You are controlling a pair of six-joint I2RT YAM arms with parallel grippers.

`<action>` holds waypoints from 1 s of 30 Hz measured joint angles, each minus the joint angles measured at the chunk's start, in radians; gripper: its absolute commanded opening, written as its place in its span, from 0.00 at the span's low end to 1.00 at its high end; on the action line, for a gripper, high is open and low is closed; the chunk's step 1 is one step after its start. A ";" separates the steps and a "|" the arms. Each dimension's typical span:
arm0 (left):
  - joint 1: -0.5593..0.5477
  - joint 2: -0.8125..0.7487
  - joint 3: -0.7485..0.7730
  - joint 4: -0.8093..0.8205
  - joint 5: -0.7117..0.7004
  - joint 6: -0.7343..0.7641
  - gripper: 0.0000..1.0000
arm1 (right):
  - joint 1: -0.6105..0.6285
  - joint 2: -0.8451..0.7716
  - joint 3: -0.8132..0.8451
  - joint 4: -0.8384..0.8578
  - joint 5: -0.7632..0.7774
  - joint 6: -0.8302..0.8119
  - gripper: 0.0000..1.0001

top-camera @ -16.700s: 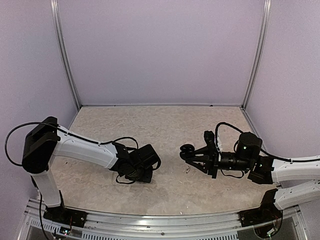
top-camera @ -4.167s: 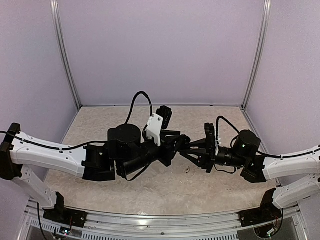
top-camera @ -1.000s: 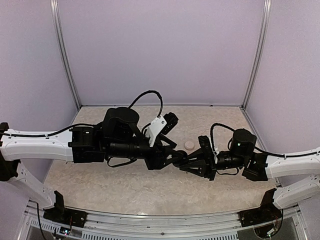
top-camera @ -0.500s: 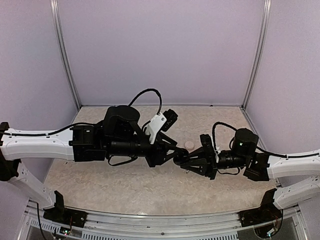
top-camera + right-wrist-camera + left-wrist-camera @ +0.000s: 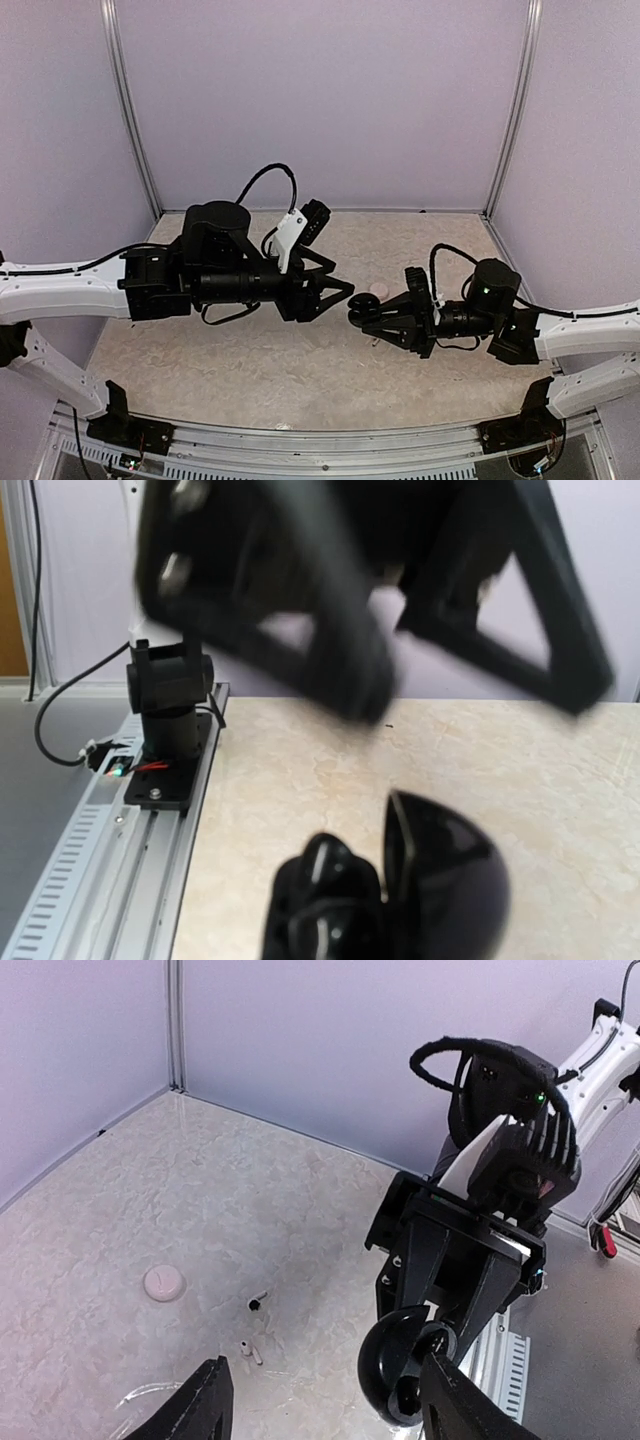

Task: Insert the wireless bluetooth earbuds into the charging case
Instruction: Close the charging case.

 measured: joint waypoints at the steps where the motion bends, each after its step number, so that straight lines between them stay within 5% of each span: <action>1: 0.011 -0.021 -0.015 0.015 0.005 -0.005 0.65 | 0.000 0.000 -0.005 0.006 0.000 0.001 0.00; 7: 0.070 -0.134 -0.111 0.100 0.097 -0.009 0.67 | 0.000 -0.007 -0.020 0.047 -0.018 0.028 0.00; 14: 0.005 -0.130 -0.158 0.123 0.173 0.087 0.71 | 0.000 -0.011 -0.020 0.058 -0.055 0.039 0.00; 30: -0.146 -0.027 -0.148 0.116 0.068 0.294 0.72 | 0.002 0.008 0.016 0.048 -0.132 0.042 0.00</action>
